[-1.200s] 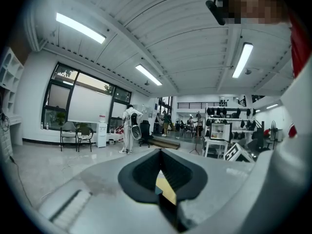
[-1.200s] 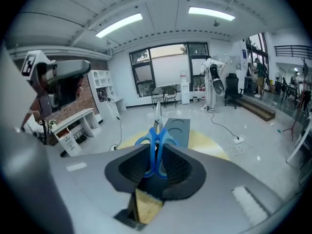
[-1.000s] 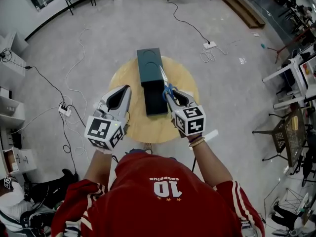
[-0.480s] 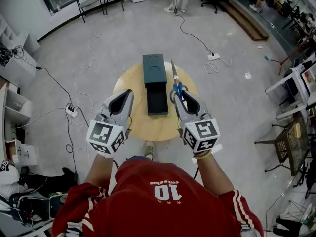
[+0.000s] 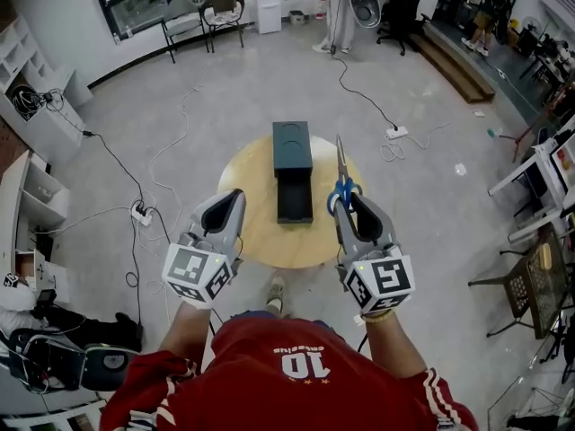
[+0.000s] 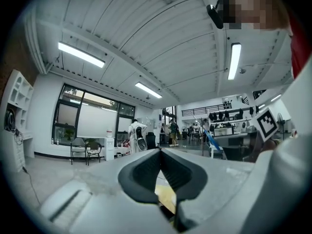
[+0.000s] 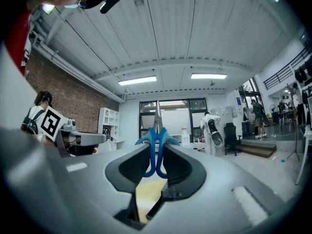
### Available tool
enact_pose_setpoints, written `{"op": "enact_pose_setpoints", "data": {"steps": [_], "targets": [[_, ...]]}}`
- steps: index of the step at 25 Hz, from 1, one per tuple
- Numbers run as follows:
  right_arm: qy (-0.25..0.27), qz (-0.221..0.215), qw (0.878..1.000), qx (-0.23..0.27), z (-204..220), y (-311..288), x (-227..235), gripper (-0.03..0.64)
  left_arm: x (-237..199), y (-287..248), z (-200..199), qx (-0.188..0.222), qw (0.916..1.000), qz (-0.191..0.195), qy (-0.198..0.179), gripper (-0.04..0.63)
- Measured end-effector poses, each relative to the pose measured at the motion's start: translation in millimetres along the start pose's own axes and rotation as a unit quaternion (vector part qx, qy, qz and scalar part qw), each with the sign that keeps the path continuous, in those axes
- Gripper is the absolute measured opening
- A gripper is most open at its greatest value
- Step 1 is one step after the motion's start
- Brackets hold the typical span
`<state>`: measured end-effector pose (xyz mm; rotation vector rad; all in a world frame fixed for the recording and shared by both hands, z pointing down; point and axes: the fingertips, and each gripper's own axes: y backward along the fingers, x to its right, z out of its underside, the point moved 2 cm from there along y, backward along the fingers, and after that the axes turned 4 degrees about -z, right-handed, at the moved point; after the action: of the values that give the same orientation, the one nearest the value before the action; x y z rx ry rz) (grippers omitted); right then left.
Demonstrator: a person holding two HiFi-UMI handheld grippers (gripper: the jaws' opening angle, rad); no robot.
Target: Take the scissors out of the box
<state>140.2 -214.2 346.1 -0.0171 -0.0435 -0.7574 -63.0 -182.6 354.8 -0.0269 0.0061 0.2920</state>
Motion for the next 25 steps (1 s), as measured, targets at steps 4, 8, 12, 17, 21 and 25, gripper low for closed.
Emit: {"op": "enact_pose_setpoints", "data": {"steps": [4, 8, 12, 17, 21, 25], "targets": [[0.010, 0.010, 1.000, 0.005, -3.9, 9.6, -2.3, 0.083, 3.2, 11.7, -3.3, 0.006, 1.0000, -0.004, -0.002, 0.003], [0.019, 0.014, 1.000, 0.010, -7.8, 12.3, -5.5, 0.083, 6.5, 14.7, -4.2, 0.010, 0.9999, 0.005, 0.012, 0.003], [0.017, 0.018, 1.000, 0.012, -9.7, 16.2, -2.5, 0.083, 14.2, 13.7, -5.7, 0.011, 0.9999, 0.007, -0.001, 0.003], [0.015, 0.020, 1.000, 0.016, -12.8, 19.7, -4.0, 0.084, 18.9, 15.1, -4.9, 0.011, 0.9999, 0.010, 0.000, 0.003], [0.013, 0.021, 1.000, 0.018, -13.0, 21.5, -1.7, 0.083, 21.5, 14.3, -5.6, 0.014, 0.9999, 0.010, -0.001, 0.002], [0.013, 0.020, 1.000, 0.018, -15.7, 18.0, -4.3, 0.083, 16.2, 14.6, -6.3, 0.014, 0.9999, 0.009, 0.000, 0.003]]}}
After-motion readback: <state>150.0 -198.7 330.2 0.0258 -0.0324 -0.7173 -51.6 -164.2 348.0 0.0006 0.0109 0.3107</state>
